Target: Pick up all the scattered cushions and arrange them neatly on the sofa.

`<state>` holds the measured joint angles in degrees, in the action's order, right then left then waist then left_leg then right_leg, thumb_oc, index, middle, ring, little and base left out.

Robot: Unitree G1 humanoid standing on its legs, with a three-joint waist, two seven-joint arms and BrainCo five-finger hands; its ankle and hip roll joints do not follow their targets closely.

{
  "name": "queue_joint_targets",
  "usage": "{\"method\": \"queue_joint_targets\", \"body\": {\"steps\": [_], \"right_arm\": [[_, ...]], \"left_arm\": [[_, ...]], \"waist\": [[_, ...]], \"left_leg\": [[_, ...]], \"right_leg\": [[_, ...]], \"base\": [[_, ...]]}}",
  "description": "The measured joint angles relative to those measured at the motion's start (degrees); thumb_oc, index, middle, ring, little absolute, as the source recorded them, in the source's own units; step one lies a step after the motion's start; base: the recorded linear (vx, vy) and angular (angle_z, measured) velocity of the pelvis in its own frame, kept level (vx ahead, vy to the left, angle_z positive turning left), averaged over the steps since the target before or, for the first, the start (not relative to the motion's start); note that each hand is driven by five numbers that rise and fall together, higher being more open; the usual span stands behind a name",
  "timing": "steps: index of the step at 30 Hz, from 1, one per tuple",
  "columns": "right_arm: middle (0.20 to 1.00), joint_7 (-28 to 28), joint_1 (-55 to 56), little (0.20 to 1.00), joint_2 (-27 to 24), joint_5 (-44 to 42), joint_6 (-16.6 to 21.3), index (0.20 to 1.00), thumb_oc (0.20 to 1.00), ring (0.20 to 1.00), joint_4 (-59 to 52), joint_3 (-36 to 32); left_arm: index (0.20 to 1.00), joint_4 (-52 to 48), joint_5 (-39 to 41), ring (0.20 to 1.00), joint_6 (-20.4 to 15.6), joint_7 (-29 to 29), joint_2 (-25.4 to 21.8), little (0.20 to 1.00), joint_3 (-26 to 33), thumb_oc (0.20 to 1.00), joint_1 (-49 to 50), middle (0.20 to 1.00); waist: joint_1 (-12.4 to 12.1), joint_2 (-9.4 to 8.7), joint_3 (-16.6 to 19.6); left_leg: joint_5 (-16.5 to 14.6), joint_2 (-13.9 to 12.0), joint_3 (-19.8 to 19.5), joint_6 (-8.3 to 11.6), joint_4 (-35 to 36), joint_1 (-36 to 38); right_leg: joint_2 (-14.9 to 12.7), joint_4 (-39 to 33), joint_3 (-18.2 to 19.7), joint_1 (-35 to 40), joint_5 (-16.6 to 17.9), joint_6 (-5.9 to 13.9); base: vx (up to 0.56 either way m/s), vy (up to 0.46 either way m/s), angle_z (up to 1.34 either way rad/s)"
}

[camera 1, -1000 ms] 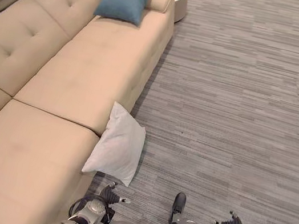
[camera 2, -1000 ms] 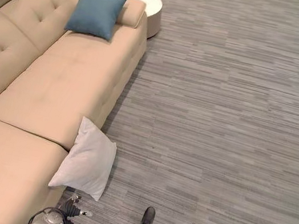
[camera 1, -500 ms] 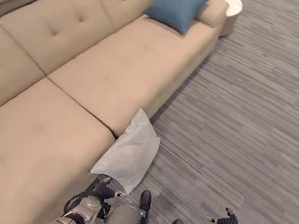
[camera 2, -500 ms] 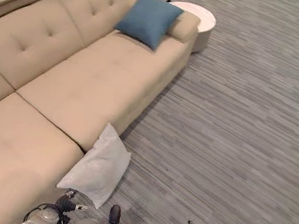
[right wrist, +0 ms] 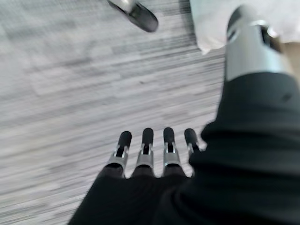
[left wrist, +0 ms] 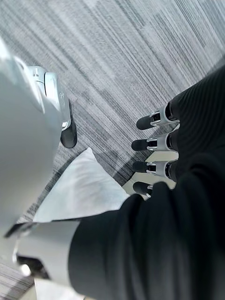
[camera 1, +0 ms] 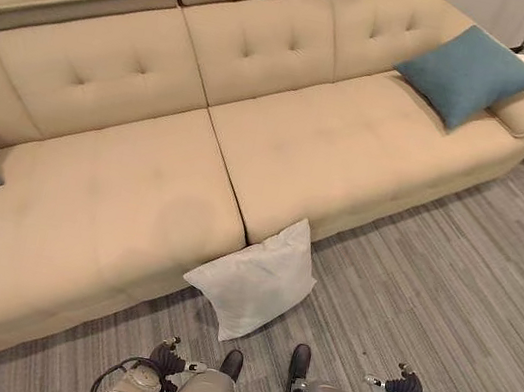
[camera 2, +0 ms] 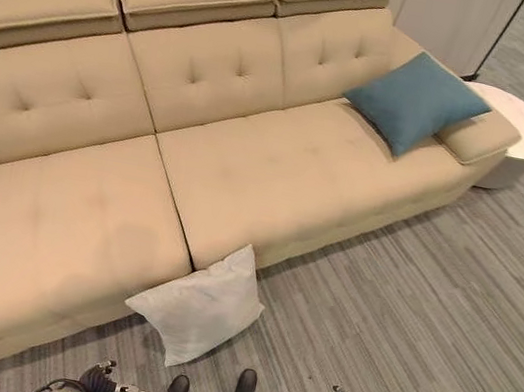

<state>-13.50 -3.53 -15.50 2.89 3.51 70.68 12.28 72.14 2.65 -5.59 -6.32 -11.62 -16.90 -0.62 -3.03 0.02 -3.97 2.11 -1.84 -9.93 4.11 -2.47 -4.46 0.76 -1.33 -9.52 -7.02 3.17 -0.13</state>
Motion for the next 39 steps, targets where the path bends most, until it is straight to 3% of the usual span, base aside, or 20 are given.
{"method": "queue_joint_targets", "body": {"steps": [2,4,5,6,7,11,14,15,16,19,21,23,24,25,27,30,35,36,37,39], "right_arm": [[1.0,0.1,0.5,1.0,-0.8,0.0,0.1,1.0,1.0,1.0,-0.2,1.7],[1.0,0.3,0.6,1.0,-1.1,0.0,0.2,1.0,1.0,1.0,0.0,1.4],[1.0,0.3,1.3,1.0,-1.1,0.0,0.3,1.0,1.0,1.0,0.1,1.4],[1.0,0.4,1.6,1.0,-0.9,-0.1,0.3,1.0,1.0,1.0,0.2,1.4],[1.0,0.5,1.6,1.0,-0.8,-0.1,0.3,1.0,1.0,1.0,0.2,1.4],[1.0,0.6,0.9,1.0,-1.0,-0.4,0.5,1.0,1.0,1.0,0.0,0.3],[1.0,0.8,0.7,1.0,-1.0,-0.4,0.4,1.0,1.0,1.0,-0.2,0.4],[1.0,0.9,0.2,1.0,-1.0,-0.4,0.4,1.0,1.0,1.0,-0.1,0.3],[1.0,1.0,-0.2,1.0,-1.0,-0.4,0.4,1.0,1.0,1.0,-0.3,0.6],[1.0,1.5,0.3,1.0,-0.9,-0.4,0.4,1.0,1.0,1.0,-0.9,0.9],[1.0,1.6,-0.3,1.0,-0.8,-0.4,0.4,1.0,1.0,1.0,-1.2,1.9],[1.0,1.7,-0.6,1.0,-0.7,-0.3,0.5,1.0,1.0,1.0,-1.2,1.9],[1.0,1.7,-0.3,1.0,-0.4,-0.3,0.4,1.0,1.0,1.0,-0.8,1.9],[1.0,1.7,0.0,1.0,0.0,-0.3,0.5,1.0,1.0,1.0,-0.7,1.9],[1.0,1.7,-0.1,1.0,-0.2,-0.3,0.6,1.0,1.0,1.0,-0.3,1.9],[1.0,1.7,-0.3,1.0,-0.8,-0.3,0.6,1.0,1.0,1.0,-0.1,1.9],[1.0,1.1,-1.4,1.0,-1.6,-0.4,0.7,1.0,1.0,1.0,-0.3,1.8],[1.0,0.3,-2.9,1.0,-1.8,-0.5,1.1,1.0,1.0,1.0,-1.7,1.9],[1.0,-0.2,-5.1,1.0,-2.2,-0.5,1.5,1.0,1.0,1.0,-2.4,1.9],[1.0,-1.8,-13.7,1.0,-4.0,-2.9,1.9,1.0,1.0,1.0,-4.9,1.8]], "left_arm": [[1.0,-0.9,0.0,1.0,-0.1,0.0,-1.0,1.0,0.1,1.0,-2.4,1.0],[1.0,-1.1,0.1,1.0,0.0,0.0,-1.3,1.0,1.2,1.0,-1.8,1.0],[1.0,-1.1,0.0,1.0,0.1,0.0,-1.5,1.0,1.2,1.0,-2.1,1.0],[1.0,-1.1,0.0,1.0,0.1,0.1,-1.4,1.0,1.3,1.0,-2.4,1.0],[1.0,-1.1,0.0,1.0,0.1,0.1,-1.5,1.0,1.3,1.0,-2.5,1.0],[1.0,-1.1,0.0,1.0,0.3,0.1,-1.3,1.0,2.3,1.0,-1.4,1.0],[1.0,-1.1,0.0,1.0,0.3,0.1,-1.2,1.0,3.6,1.0,-2.3,1.0],[1.0,-1.1,0.0,1.0,0.3,0.2,-1.3,1.0,3.6,1.0,-2.3,1.0],[1.0,-1.1,0.1,1.0,0.3,0.1,-1.6,1.0,3.5,1.0,-2.7,1.0],[1.0,-1.0,0.1,1.0,0.0,0.1,-1.9,1.0,3.5,1.0,-3.7,1.0],[1.0,-0.8,0.1,1.0,0.1,0.1,-2.3,1.0,3.4,1.0,-3.5,1.0],[1.0,0.1,0.1,1.0,0.1,0.1,-2.3,1.0,3.5,1.0,-3.3,1.0],[1.0,0.1,0.1,1.0,0.1,0.0,-2.6,1.0,3.5,1.0,-2.9,1.0],[1.0,0.1,0.1,1.0,0.0,0.0,-2.9,1.0,3.5,1.0,-1.8,1.0],[1.0,0.1,0.1,1.0,0.0,0.1,-1.6,1.0,3.5,1.0,0.2,1.0],[1.0,-1.2,0.1,1.0,-0.1,0.1,-0.6,1.0,3.6,1.0,0.2,1.0],[1.0,-5.6,3.0,1.0,-0.4,-0.6,-0.5,1.0,4.7,1.0,-3.4,1.0],[1.0,-7.3,4.8,1.0,-0.6,-1.6,-0.6,1.0,4.7,1.0,-5.1,1.0],[1.0,-8.9,5.9,1.0,-1.5,-1.9,-1.0,1.0,4.6,1.0,-7.7,1.0],[1.0,-12.4,11.6,1.0,-3.6,-5.4,-1.6,1.0,3.3,1.0,-15.8,1.0]], "waist": [[0.0,-2.54,-1.2],[-0.1,-3.08,-1.6],[0.8,-3.19,-2.0],[1.0,-3.27,-2.1],[1.5,-3.16,-2.2],[2.0,-2.35,-2.6],[1.8,-2.41,-2.7],[1.8,-2.23,-2.8],[2.1,-1.74,-3.0],[2.5,-0.73,-3.0],[2.2,-0.53,-3.1],[2.3,-0.47,-3.2],[2.1,-1.56,-2.6],[1.8,-2.86,-1.7],[1.9,-1.32,0.3],[0.9,-0.84,0.7],[0.1,-0.62,0.2],[0.2,-0.55,-0.6],[0.1,-0.66,-3.8],[0.2,-0.57,-11.4]], "left_leg": [[2.6,1.8,1.7,2.41,-5.0,-4.9],[2.2,0.9,8.3,1.75,-3.7,-4.5],[1.1,0.2,15.2,0.39,-4.8,-5.0],[0.2,-0.2,19.0,-0.31,-4.5,-4.8],[-0.2,-0.2,20.3,-0.37,-4.1,-4.5],[-1.2,0.5,16.9,-1.6,2.9,-0.4],[-1.7,2.0,15.8,-4.91,4.3,0.8],[-2.4,2.3,15.7,-5.79,4.2,0.9],[-2.8,2.8,15.1,-6.8,4.1,1.0],[-1.9,3.9,10.9,-7.71,5.1,2.1],[-1.5,4.0,9.8,-8.2,5.5,2.4],[-1.7,4.1,8.3,-7.77,5.5,3.1],[-2.2,4.7,7.4,-6.98,5.6,4.2],[-2.8,5.3,7.1,-6.15,6.4,5.9],[-4.0,2.9,6.7,-4.35,6.6,6.7],[-5.3,-0.3,6.2,-2.39,5.2,6.1],[-4.9,-1.1,3.1,-0.83,4.0,2.8],[-4.8,-0.8,2.2,-0.76,1.6,-1.5],[-4.4,0.0,1.3,-0.37,-0.4,-5.1],[-4.4,1.7,1.4,-0.01,-10.0,-19.5]], "right_leg": [[-1.3,-2.8,-3.6,0.8,0.1,-0.31],[-0.6,-3.9,-6.7,1.7,0.1,-0.33],[-0.8,-4.2,-9.9,1.9,-0.3,-0.86],[-0.8,-4.2,-11.0,1.9,-0.5,-1.15],[-0.7,-4.2,-11.7,1.9,-0.7,-1.17],[0.1,-3.7,-11.9,1.9,-0.6,-0.89],[-1.4,-0.3,-12.0,1.0,-1.6,-0.18],[-2.3,2.5,-11.8,0.1,-2.7,1.05],[-3.9,9.5,-9.5,-2.7,-4.6,2.31],[-4.9,15.3,2.9,-5.6,-7.5,5.13],[-6.4,12.1,4.3,-7.3,-6.5,6.53],[-7.4,7.7,4.7,-6.9,-3.5,8.07],[-8.4,3.9,4.6,-5.4,-0.3,8.32],[-9.1,2.4,4.6,-4.3,2.8,5.86],[-6.4,-3.1,3.6,-0.3,4.3,4.81],[-3.0,-4.1,2.4,0.5,4.0,3.07],[-2.5,-4.0,-1.0,-0.5,3.3,2.48],[-3.1,-4.0,-2.1,-3.3,4.0,2.88],[-3.4,-3.3,-2.4,-6.1,4.8,3.51],[-5.2,5.9,-4.0,-19.3,4.1,2.6]], "base": [[-0.02,-0.065,1.13],[0.0,-0.009,0.98],[0.05,0.063,0.93],[0.07,0.085,0.9],[0.05,0.054,0.43],[0.06,0.111,0.06],[0.04,0.109,0.03],[0.06,0.056,0.12],[0.12,0.027,0.31],[0.13,-0.029,0.59],[0.09,-0.081,0.49],[0.09,-0.098,0.59],[0.12,-0.114,0.58],[0.11,-0.119,0.37],[0.09,-0.109,0.05],[0.08,-0.129,0.11],[-0.07,-0.081,0.33],[-0.35,-0.044,0.3],[-0.51,-0.006,0.47],[-0.42,0.04,0.45]]}}
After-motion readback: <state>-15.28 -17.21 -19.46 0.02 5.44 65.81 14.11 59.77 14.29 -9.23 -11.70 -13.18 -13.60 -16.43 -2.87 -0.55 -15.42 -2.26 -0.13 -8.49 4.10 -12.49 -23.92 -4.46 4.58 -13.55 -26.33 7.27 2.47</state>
